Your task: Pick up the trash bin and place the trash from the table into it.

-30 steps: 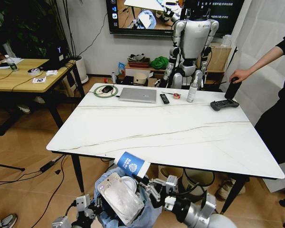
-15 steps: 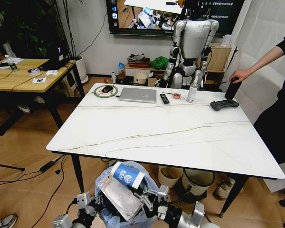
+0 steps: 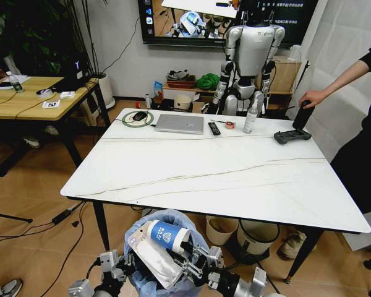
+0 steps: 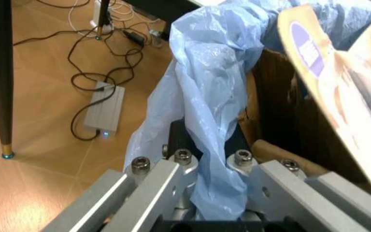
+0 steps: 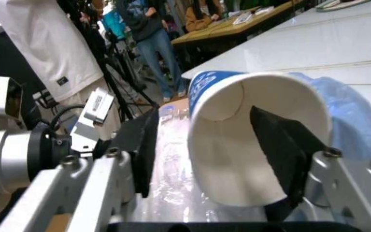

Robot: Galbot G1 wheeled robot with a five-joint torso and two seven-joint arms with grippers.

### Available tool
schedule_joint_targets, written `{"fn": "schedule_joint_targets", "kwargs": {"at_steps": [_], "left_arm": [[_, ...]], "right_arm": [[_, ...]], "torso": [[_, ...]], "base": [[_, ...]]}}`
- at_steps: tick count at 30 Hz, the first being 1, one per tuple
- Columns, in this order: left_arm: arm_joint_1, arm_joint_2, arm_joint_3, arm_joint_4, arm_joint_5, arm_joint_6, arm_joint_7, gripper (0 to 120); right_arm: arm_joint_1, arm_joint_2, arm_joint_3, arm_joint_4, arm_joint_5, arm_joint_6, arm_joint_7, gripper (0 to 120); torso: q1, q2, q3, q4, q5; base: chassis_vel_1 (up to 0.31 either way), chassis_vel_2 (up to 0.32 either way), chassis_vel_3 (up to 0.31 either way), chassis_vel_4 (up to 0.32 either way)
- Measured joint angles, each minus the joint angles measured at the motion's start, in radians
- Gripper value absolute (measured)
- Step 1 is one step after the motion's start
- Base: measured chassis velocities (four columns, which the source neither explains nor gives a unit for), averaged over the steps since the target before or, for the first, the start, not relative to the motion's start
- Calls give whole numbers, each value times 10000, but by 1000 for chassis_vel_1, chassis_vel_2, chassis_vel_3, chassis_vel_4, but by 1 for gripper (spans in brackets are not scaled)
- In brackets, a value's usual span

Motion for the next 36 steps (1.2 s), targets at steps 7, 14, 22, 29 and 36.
{"fn": "schedule_joint_targets", "kwargs": {"at_steps": [7,14,22,29,36], "left_arm": [[-51,56,5,72,8,1,-16,0],[-142,117,19,133,-33,1,-17,0],[-250,174,85,264,-37,1,-17,0],[-369,259,116,312,-48,-6,-5,0],[-514,462,163,346,-83,-8,5,0]], "right_arm": [[-205,-199,435,42,-413,55,454,84],[-533,-468,1166,272,-532,-92,707,100],[-1098,-746,2250,269,-578,-46,1888,100],[-1005,61,4283,-225,-474,-174,1811,100],[-777,1129,6321,-1012,356,-260,441,100]], "torso": [[0,0,0,0,1],[0,0,0,0,1],[0,0,0,-1,-1],[0,0,0,0,1],[1,0,0,2,0]], "base": [[0,0,0,0],[0,0,0,0],[0,0,0,0],[0,0,0,0],[0,0,0,0]]}}
